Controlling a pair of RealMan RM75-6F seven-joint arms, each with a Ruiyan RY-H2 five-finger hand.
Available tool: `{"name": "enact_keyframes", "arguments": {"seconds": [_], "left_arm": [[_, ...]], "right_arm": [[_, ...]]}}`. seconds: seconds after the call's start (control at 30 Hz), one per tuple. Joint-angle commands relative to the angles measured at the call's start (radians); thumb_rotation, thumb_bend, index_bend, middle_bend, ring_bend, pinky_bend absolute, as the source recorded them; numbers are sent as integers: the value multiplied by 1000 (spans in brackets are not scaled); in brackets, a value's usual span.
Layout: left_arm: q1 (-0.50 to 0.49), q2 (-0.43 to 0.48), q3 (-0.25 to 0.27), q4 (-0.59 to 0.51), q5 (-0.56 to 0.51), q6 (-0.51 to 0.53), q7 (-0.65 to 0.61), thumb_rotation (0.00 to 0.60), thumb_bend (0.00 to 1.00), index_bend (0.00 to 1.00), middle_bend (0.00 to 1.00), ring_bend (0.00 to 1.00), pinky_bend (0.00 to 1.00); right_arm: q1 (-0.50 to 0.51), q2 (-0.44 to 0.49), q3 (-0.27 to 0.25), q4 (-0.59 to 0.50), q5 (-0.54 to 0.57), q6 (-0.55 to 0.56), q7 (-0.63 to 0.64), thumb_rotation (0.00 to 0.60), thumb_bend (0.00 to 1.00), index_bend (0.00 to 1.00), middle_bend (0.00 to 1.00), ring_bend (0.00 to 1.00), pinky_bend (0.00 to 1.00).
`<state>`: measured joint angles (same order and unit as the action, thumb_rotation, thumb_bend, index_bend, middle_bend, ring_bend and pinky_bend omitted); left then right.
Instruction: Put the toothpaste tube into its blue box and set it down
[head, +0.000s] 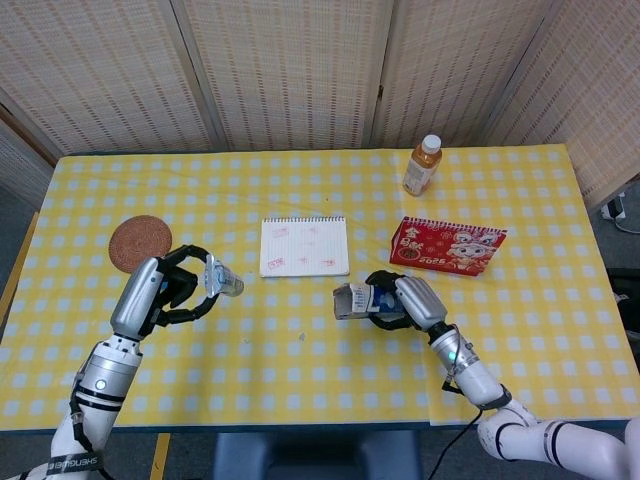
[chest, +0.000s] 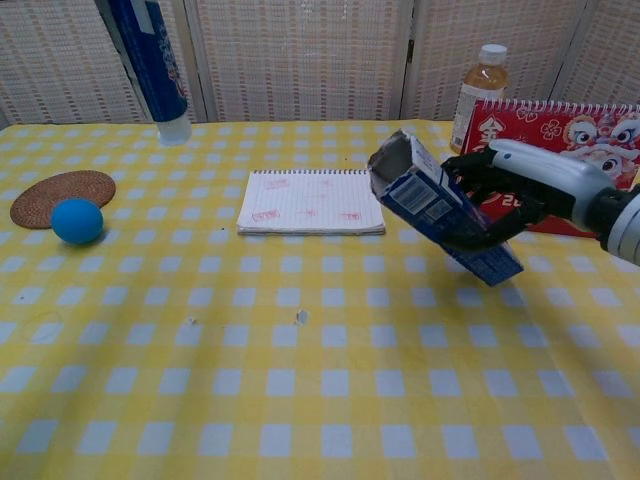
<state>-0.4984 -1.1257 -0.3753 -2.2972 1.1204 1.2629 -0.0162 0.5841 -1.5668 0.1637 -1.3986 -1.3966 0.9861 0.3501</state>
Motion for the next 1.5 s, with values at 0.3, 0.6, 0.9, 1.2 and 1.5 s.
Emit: {"name": "enact_keyframes", "arguments": {"seconds": [0.3,0.6,0.9,1.2,1.5], "left_arm": [[-124,56,-98,-59,-184,-86,22,600,517,991,1000,1000,1000],[-140,49,-106,-59,-192,-69,-15,600,518,991,1000,1000,1000],[-177,36,-112,-59,-229,-58,-5,600,519,991,1000,1000,1000],[-202,18,-101,-59,-242,-39,19,600,519,991,1000,1000,1000],[-219,0,-91,-59,-245,-23,35,600,519,991,1000,1000,1000]], "right_arm": [[66,-185,59,119,2,19,137,600,304,510,322,339,362],[107,-252,81,143,13,9,130,600,303,510,322,339,362],[148,-321,111,183,31,-4,156,600,303,511,322,341,362],[177,-361,131,192,34,-3,185,600,303,511,322,341,362],[183,-367,147,195,43,3,223,600,303,514,327,344,362]]}}
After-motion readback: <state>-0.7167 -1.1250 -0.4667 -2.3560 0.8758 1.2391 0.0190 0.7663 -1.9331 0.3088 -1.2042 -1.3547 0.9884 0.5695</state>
